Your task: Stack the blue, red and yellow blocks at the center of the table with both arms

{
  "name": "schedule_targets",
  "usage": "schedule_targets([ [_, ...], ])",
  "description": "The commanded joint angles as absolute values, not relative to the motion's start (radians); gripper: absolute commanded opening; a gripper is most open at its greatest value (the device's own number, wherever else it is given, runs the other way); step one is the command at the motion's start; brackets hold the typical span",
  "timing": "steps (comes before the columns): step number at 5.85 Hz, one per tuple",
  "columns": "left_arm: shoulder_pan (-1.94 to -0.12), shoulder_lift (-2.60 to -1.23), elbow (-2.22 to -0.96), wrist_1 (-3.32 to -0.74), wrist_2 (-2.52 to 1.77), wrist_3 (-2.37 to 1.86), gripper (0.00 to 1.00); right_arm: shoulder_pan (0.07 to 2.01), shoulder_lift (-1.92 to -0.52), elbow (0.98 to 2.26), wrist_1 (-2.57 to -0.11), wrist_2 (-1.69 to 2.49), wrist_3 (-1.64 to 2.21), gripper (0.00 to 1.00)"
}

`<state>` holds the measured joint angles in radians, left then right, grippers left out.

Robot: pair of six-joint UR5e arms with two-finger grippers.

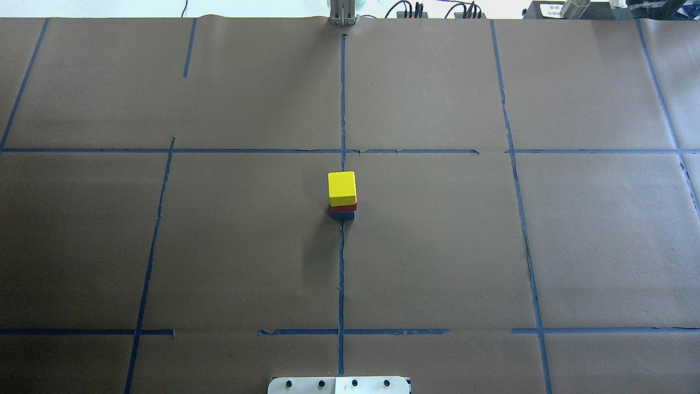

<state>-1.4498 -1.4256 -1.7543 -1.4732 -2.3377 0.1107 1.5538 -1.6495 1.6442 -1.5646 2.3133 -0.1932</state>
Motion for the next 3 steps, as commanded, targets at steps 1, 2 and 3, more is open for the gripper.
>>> schedule_targets([
  [1, -1.450, -1.424, -1.770, -1.474, -2.327, 0.109, 1.00, 1.554, -1.655, 1.641, -1.563, 2.309, -0.201, 1.00],
  [2, -1.450, -1.417, -1.773, -1.471, -2.327, 0.109, 1.00, 1.554, -1.658, 1.640, -1.563, 2.306, -0.198, 1.00],
  [3, -1.448, -1.414, -1.761, -1.471, -2.327, 0.109, 1.00, 1.554, -1.663, 1.640, -1.563, 2.301, -0.198, 1.00],
])
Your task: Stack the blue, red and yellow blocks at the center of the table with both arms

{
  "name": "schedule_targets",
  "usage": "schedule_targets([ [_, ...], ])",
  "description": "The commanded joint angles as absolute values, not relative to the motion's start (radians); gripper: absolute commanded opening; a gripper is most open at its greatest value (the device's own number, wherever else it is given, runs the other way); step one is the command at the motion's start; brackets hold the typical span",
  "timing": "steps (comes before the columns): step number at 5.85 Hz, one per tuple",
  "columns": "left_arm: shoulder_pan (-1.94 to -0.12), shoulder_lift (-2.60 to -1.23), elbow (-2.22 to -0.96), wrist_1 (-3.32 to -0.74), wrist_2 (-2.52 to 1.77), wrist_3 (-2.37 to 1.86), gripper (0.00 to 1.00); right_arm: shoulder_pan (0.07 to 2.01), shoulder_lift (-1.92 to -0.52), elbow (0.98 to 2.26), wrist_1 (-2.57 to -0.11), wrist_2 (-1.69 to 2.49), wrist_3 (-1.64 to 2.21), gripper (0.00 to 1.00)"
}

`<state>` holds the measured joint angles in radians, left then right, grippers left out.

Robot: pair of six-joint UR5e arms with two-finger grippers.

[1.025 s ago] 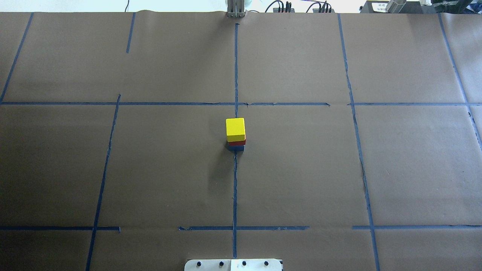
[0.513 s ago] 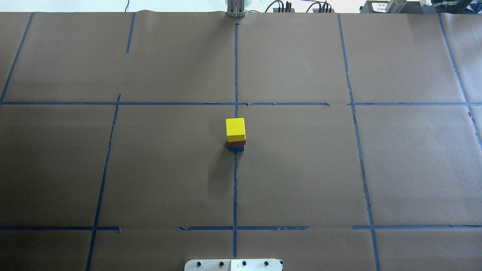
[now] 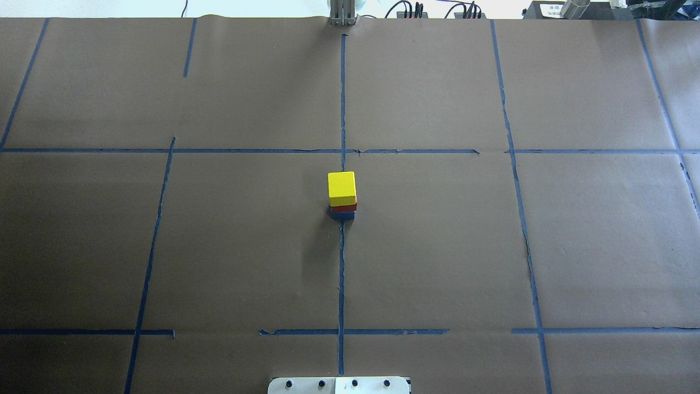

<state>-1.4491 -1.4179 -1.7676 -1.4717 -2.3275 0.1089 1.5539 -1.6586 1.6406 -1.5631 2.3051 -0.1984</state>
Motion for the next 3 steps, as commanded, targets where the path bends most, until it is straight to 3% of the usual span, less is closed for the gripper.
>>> schedule_targets([
  [1, -1.450, -1.413, -1.767, -1.470, -2.330, 0.109, 1.00, 1.554, -1.681, 1.641, -1.556, 2.293, -0.190, 1.00],
  [3, -1.448, -1.413, -1.766, -1.468, -2.333, 0.109, 1.00, 1.555, -1.697, 1.661, -1.551, 2.287, -0.199, 1.00],
])
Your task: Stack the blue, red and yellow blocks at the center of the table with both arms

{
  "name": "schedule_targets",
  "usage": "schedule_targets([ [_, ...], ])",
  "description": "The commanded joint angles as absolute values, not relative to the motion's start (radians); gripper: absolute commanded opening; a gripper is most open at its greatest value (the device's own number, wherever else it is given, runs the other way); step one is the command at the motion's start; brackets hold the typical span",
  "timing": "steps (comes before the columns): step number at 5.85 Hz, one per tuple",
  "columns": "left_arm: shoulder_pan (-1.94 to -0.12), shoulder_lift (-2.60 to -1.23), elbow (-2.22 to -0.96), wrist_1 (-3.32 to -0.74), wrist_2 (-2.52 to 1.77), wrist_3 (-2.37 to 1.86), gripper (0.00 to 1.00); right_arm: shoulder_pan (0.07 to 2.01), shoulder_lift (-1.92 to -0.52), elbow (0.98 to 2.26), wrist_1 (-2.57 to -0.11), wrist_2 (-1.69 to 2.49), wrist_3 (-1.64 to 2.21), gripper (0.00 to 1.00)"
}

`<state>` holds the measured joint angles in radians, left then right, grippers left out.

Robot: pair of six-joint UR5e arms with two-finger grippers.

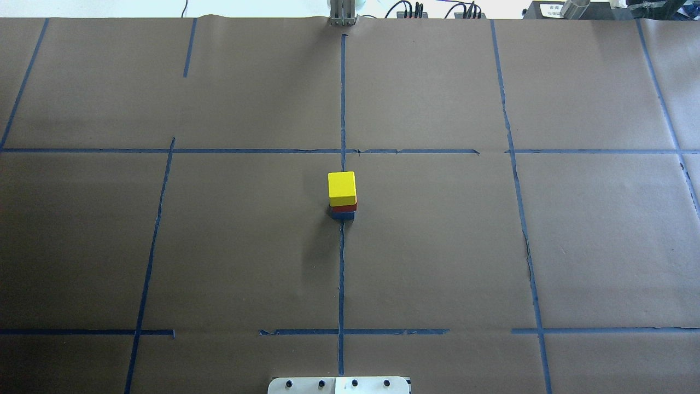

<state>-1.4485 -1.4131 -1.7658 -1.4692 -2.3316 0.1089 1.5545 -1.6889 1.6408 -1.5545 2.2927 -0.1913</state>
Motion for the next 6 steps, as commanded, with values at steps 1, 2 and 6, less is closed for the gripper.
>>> schedule_targets([
  [1, -1.448, -1.413, -1.766, -1.468, -2.333, 0.110, 1.00, 1.555, -1.701, 1.670, -1.551, 2.289, -0.198, 1.00],
  [2, -1.448, -1.413, -1.763, -1.468, -2.335, 0.109, 1.00, 1.555, -1.703, 1.672, -1.551, 2.289, -0.198, 1.00],
  [6, -1.448, -1.414, -1.759, -1.470, -2.336, 0.110, 1.00, 1.554, -1.704, 1.678, -1.551, 2.295, -0.198, 1.00],
])
